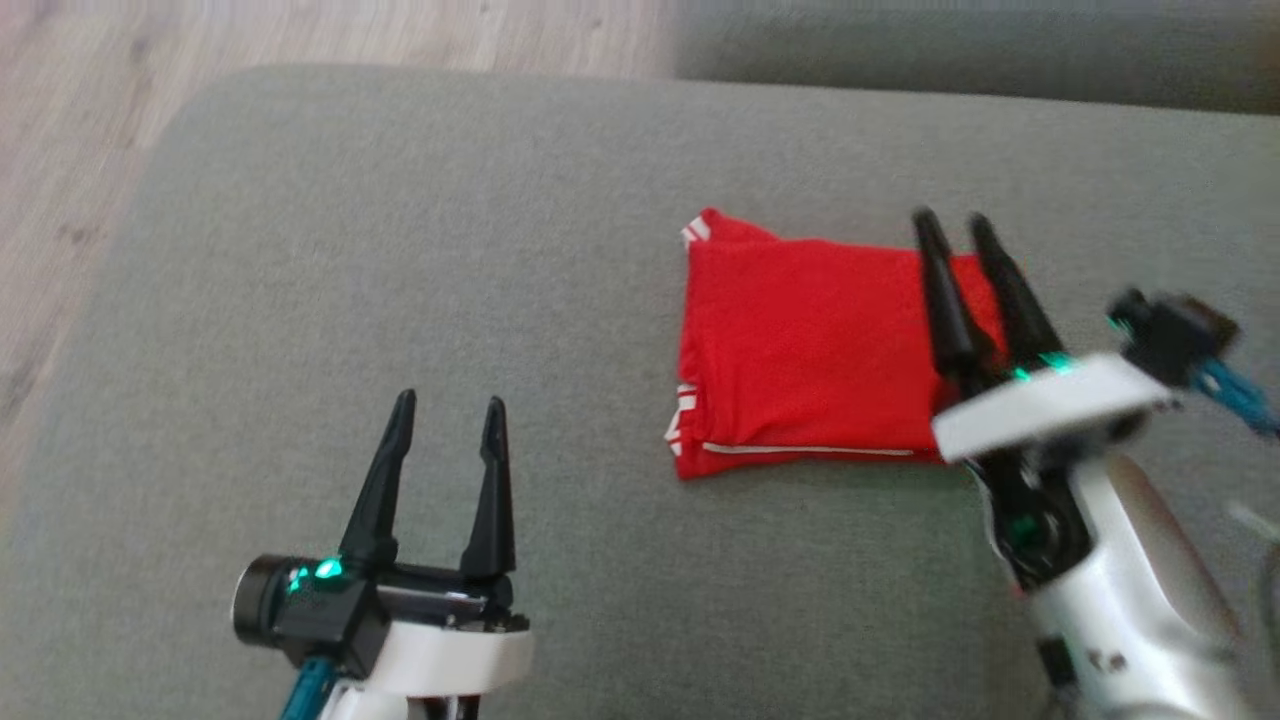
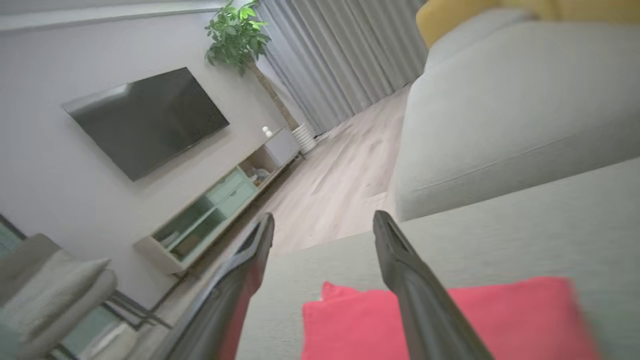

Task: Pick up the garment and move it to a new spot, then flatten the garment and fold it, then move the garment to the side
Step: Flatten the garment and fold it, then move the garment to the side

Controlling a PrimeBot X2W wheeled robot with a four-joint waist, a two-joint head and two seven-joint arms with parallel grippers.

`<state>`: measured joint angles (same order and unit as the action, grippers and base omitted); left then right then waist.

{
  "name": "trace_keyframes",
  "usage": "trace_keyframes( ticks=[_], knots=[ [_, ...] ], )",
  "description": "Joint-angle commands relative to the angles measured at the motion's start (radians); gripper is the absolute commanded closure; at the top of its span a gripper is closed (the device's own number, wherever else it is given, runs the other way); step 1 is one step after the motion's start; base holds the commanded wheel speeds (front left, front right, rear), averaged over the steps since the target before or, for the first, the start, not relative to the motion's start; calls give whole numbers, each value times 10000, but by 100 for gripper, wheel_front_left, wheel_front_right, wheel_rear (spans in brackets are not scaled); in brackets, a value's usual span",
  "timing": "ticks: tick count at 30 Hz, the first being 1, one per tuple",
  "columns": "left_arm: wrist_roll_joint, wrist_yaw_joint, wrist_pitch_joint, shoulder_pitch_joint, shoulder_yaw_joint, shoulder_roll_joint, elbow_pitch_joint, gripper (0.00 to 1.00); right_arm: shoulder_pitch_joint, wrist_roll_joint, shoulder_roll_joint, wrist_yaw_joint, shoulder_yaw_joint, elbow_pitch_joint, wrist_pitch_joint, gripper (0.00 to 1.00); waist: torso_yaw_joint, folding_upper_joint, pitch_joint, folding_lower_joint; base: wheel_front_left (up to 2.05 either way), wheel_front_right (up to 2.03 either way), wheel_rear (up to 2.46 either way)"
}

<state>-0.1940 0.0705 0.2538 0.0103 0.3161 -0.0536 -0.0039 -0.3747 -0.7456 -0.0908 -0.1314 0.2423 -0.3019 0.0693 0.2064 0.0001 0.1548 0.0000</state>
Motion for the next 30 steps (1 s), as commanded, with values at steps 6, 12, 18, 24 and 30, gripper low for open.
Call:
trace_keyframes(
  ticks=[6,12,18,24,30],
  knots=[
    [33,9,80,-386,-757,33,-229,0,1486,1863,-1269,7,262,70,1595,0,-741,-1,-740,0,0,0,0],
    [-60,-150,80,-1021,-1121,33,160,0,2883,3294,-1289,7,381,284,1917,0,-1246,-1,-1427,0,0,0,0],
    [7,-479,80,-1507,-1475,33,479,0,3847,4206,-921,7,233,787,1922,0,-1571,-1,-1716,0,0,0,0],
    [145,-588,80,-1567,-1619,33,609,0,4003,4405,-714,7,-28,767,1923,0,-1654,-1,-1790,0,0,0,0],
    [157,-570,80,-1567,-1652,33,648,0,4076,4452,-592,7,-137,727,1923,0,-1668,-1,-1818,0,0,0,0]
  ],
)
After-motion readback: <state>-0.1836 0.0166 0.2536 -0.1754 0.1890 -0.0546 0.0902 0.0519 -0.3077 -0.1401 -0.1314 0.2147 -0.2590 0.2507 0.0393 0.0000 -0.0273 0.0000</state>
